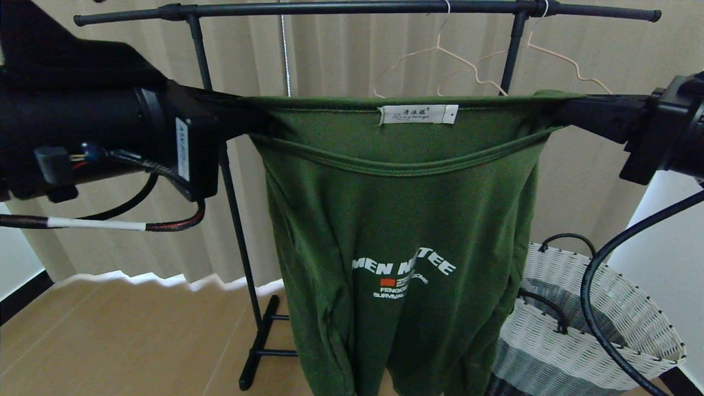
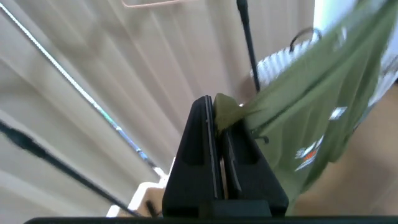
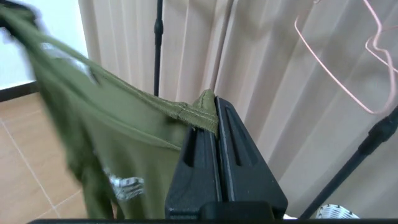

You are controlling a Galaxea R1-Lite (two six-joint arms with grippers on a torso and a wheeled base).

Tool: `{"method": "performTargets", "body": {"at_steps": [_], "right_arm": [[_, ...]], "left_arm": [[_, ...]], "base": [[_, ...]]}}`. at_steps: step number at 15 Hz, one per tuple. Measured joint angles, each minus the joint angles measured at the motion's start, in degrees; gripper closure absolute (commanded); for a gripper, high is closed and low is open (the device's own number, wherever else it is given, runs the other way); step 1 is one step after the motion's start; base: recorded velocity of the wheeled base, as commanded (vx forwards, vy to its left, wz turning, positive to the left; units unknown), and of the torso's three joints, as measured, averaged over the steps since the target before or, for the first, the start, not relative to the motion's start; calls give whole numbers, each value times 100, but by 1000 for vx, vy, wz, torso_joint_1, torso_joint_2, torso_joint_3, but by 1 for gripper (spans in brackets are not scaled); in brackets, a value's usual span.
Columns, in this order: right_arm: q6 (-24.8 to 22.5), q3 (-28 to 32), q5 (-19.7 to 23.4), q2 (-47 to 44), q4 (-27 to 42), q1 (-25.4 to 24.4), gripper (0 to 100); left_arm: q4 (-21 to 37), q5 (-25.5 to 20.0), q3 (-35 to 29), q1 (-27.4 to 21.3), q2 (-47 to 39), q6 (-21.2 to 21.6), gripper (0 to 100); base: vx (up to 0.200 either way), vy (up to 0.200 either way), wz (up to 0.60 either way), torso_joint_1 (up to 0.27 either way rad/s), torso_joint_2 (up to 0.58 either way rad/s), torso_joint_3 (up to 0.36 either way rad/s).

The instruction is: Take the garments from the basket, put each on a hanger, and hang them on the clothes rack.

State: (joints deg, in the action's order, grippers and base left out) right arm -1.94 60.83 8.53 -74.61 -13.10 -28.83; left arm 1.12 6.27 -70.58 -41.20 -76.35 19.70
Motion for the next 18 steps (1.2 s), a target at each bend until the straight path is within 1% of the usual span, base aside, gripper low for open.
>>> {"method": "performTargets", "body": {"at_steps": [4, 6, 8, 9, 13, 18], "right_arm": [[2, 9, 6, -441, -435, 108, 100], [2, 28, 13, -681, -673, 119, 100], [5, 107, 22, -922, -824, 124, 100], [9, 160, 24, -1036, -840, 127, 100], [9, 363, 24, -1346, -851, 124, 100], [5, 355, 6, -1401, -846, 127, 100]], "left_arm": [[-6, 2, 291, 69, 257, -35, 100], [-4, -4, 468, -9, 417, -299, 100], [21, -6, 542, -236, 562, -673, 100], [32, -6, 568, -306, 612, -758, 100], [32, -4, 634, -669, 758, -788, 100], [29, 24, 641, -691, 775, -785, 100]], "base": [[0, 0, 0, 0, 0, 0], [0, 0, 0, 0, 0, 0], [0, 0, 0, 0, 0, 0], [0, 0, 0, 0, 0, 0], [0, 0, 0, 0, 0, 0], [0, 0, 0, 0, 0, 0]]}}
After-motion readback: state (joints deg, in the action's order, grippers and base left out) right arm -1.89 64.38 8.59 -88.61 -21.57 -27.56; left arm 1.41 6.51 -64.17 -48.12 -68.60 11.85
